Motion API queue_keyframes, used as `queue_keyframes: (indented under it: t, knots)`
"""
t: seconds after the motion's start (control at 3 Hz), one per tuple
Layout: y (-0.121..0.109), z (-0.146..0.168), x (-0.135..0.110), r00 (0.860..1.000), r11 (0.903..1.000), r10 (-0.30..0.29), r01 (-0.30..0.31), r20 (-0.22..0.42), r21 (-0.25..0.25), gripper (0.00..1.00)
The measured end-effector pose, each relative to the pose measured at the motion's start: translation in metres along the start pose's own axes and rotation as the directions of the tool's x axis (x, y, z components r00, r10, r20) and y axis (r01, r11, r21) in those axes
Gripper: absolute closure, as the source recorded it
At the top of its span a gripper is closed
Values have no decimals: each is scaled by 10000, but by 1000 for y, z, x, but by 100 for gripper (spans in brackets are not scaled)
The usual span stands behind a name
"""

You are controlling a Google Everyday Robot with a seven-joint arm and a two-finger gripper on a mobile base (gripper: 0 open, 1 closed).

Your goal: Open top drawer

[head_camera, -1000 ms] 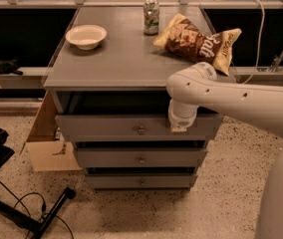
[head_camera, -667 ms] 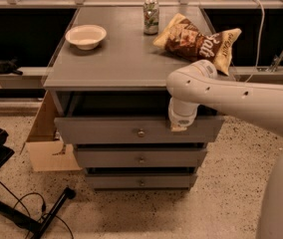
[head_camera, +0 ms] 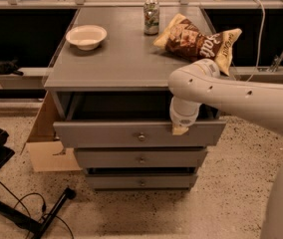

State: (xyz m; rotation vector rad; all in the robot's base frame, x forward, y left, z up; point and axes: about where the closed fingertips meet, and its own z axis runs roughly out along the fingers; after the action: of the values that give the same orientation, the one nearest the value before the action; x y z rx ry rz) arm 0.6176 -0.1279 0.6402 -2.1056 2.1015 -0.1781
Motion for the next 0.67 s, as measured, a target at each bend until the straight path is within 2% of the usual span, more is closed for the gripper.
queue_keyframes:
  t: [0.67]
  knots:
    - [17,-9,5,9997,9996,-171,175,188,-207,100]
